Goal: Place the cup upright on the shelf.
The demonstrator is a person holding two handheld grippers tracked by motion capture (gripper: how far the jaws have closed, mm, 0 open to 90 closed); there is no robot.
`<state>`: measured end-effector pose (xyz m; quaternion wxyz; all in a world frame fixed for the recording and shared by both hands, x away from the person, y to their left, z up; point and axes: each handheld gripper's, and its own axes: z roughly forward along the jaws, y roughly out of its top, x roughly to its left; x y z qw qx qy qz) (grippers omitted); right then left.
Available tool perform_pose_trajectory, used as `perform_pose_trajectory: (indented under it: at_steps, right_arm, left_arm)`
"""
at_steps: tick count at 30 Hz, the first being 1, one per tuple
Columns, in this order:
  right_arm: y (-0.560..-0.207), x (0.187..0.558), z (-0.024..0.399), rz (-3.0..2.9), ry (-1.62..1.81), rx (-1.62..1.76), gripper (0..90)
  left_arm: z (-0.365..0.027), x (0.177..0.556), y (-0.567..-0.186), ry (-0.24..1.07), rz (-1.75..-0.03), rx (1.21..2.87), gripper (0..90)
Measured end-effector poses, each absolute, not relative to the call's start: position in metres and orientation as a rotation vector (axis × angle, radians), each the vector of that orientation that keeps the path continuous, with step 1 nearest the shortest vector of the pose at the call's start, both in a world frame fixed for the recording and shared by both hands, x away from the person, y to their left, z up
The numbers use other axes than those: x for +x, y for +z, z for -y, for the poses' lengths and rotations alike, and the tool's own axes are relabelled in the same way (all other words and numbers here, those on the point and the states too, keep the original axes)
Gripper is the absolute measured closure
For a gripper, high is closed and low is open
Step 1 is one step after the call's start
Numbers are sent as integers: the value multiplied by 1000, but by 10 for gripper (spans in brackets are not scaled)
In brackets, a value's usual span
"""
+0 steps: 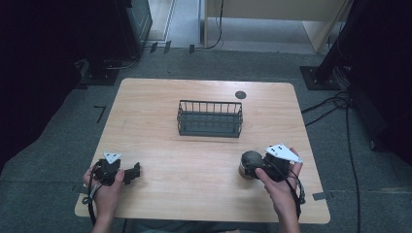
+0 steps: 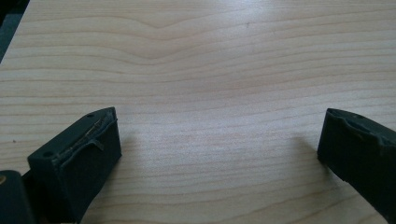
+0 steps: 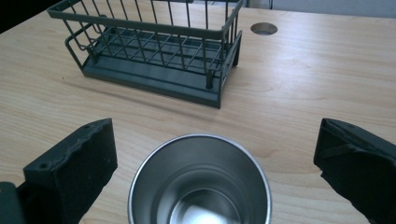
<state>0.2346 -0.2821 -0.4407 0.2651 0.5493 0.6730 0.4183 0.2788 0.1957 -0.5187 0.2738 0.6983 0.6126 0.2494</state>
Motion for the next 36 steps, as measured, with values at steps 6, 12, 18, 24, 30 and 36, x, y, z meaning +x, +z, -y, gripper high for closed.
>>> perform_pose_trajectory:
  at_steps: [6,12,18,24,30,36]
  right_arm:
    - [-447,235,277,-1843,1130,1491,0]
    - [-455,237,272,-1862,1106,1494,0]
    - [-462,239,270,-1860,1091,1509,0]
    - [-469,241,269,-1866,1065,1518,0]
    - [-479,242,269,-1871,1041,1540,0]
    - [-485,243,270,-1877,1031,1560,0]
  left_arm:
    - [-196,279,-519,671,-1648,1878,0]
    - [-196,279,-519,671,-1648,1878,0]
    - [-196,279,-519,671,-1648,1878,0]
    - [-196,279,-519,670,-1648,1879,0]
    - [-196,279,-519,670,-1648,1878,0]
    - [-196,279,-519,671,-1648,1878,0]
